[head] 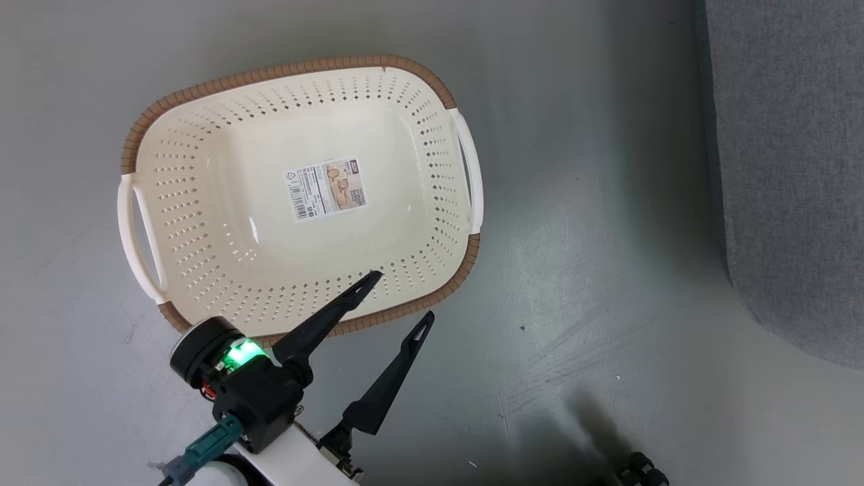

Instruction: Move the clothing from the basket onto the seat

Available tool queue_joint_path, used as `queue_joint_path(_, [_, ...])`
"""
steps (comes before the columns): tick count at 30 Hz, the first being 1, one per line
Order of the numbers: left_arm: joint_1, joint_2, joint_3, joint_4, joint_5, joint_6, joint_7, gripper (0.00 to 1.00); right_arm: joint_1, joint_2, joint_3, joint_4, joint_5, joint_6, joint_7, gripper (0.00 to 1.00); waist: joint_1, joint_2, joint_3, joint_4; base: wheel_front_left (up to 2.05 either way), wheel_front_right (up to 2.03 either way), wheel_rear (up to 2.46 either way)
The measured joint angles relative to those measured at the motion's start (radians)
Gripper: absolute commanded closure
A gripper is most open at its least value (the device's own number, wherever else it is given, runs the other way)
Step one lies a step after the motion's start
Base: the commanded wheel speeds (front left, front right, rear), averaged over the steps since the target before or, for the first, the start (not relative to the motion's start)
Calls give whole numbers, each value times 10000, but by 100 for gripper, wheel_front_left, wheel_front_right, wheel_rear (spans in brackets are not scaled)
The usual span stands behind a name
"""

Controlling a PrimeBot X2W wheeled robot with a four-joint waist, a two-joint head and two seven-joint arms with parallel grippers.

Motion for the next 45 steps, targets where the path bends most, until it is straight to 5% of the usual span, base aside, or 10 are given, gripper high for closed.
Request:
queue_joint_path(5, [-75,31,98,-6,67,33,-4,0,-97,134,73,56,-132,0,-194,99,0,0,116,-149,0,0,0])
queue_joint_path(8, [-137,8,96,17,65,31,-33,0,-105,196,65,159,-219,0,-263,14,0,0,80,-221,0,0,0])
queue_joint_path(9, [-174,2,94,29,65,31,-52,0,-105,198,61,171,-261,0,-299,0,0,0,62,-235,0,0,0])
queue_joint_path(27, [-851,-265,228,970,-121,-31,-566,0,920,650,1124,-418,115,2,-460,0,0,0,-712,-582,0,0,0])
queue_joint_path(45, [-895,-823,1363,2355,-738,169,-1956,0,3529,2082,4228,-2688,932,2,-525,0,0,0,-2155,-623,0,0,0])
